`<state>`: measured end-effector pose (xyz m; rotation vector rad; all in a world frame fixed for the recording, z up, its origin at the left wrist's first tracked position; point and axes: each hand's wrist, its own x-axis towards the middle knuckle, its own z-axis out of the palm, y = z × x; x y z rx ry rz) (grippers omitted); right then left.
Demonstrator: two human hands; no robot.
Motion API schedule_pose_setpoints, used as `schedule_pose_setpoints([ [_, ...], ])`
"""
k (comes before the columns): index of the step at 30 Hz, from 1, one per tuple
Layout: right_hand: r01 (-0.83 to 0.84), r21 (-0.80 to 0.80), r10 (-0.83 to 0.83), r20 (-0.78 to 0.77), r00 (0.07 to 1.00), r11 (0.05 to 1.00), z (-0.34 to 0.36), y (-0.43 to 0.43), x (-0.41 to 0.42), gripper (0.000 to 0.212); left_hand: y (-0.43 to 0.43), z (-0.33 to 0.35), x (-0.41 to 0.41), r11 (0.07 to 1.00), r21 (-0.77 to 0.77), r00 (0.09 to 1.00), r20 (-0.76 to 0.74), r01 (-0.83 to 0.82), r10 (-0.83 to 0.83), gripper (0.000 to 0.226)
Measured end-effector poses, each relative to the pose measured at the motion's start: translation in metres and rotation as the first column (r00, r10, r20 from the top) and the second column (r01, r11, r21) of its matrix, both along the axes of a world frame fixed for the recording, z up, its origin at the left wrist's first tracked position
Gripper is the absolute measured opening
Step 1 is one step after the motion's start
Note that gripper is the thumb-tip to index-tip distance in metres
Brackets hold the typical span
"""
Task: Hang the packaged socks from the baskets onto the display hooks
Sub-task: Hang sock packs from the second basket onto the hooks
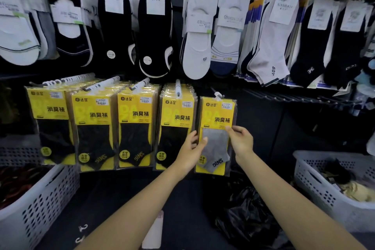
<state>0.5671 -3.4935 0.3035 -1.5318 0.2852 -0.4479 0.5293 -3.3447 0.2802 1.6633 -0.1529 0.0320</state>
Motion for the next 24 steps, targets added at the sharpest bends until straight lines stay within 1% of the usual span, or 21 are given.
schedule_pose_setpoints([
  [2, -0.001, -0.026, 0.0, -0.063, 0.998, 1.0, -0.019, -0.005, -0.01, 0.034, 0.008, -0.02, -0.005, 1.0, 0.028, 1.0, -0.014, 0.011, -0.011, 0.064],
  [4, -0.058, -0.035, 0.052, -0.139, 0.989, 0.998, -0.046, -0.007, -0.025, 0.038, 0.019, -0.046, -0.016, 0.999, 0.048, 0.999, -0.033, 0.013, -0.011, 0.063],
  [6, -0.111, -0.038, 0.101, -0.211, 0.972, 0.993, -0.078, -0.005, -0.044, 0.038, 0.034, -0.08, -0.034, 0.997, 0.074, 0.997, -0.079, 0.0, 0.006, 0.062],
  [8, -0.177, -0.018, 0.164, -0.29, 0.943, 0.984, -0.118, 0.002, -0.068, 0.033, 0.051, -0.119, -0.057, 0.997, 0.075, 0.986, -0.162, -0.026, 0.038, 0.061],
  [11, -0.335, -0.003, 0.296, -0.461, 0.836, 0.942, -0.189, 0.019, -0.11, 0.017, 0.082, -0.181, -0.103, 0.994, 0.055, 0.951, -0.289, -0.1, 0.111, 0.055],
  [12, -0.367, 0.004, 0.317, -0.514, 0.797, 0.93, -0.215, 0.024, -0.124, 0.014, 0.093, -0.204, -0.12, 0.988, 0.045, 0.932, -0.326, -0.149, 0.156, 0.051],
  [14, -0.396, 0.018, 0.317, -0.636, 0.704, 0.918, -0.264, 0.03, -0.153, 0.02, 0.113, -0.245, -0.157, 0.955, 0.07, 0.872, -0.394, -0.287, 0.29, 0.038],
  [15, -0.4, 0.027, 0.309, -0.683, 0.662, 0.916, -0.286, 0.031, -0.167, 0.025, 0.121, -0.265, -0.176, 0.927, 0.106, 0.827, -0.426, -0.359, 0.368, 0.034],
  [16, -0.392, 0.036, 0.297, -0.715, 0.632, 0.919, -0.305, 0.03, -0.179, 0.027, 0.128, -0.283, -0.193, 0.899, 0.145, 0.779, -0.456, -0.413, 0.431, 0.036],
  [17, -0.376, 0.045, 0.283, -0.742, 0.607, 0.926, -0.32, 0.029, -0.19, 0.028, 0.134, -0.299, -0.208, 0.882, 0.189, 0.736, -0.491, -0.432, 0.466, 0.042],
  [19, -0.377, 0.086, 0.294, -0.789, 0.539, 0.922, -0.343, 0.028, -0.206, 0.034, 0.144, -0.324, -0.23, 0.879, 0.271, 0.691, -0.543, -0.393, 0.477, 0.049],
  [21, -0.412, 0.132, 0.337, -0.813, 0.476, 0.901, -0.356, 0.031, -0.214, 0.046, 0.154, -0.34, -0.242, 0.877, 0.298, 0.661, -0.577, -0.377, 0.48, 0.044],
  [23, -0.434, 0.175, 0.378, -0.814, 0.442, 0.884, -0.366, 0.037, -0.214, 0.055, 0.163, -0.349, -0.242, 0.873, 0.312, 0.612, -0.624, -0.376, 0.487, 0.042],
  [24, -0.443, 0.194, 0.398, -0.808, 0.434, 0.875, -0.37, 0.042, -0.211, 0.059, 0.166, -0.352, -0.24, 0.875, 0.317, 0.586, -0.653, -0.365, 0.481, 0.045],
])
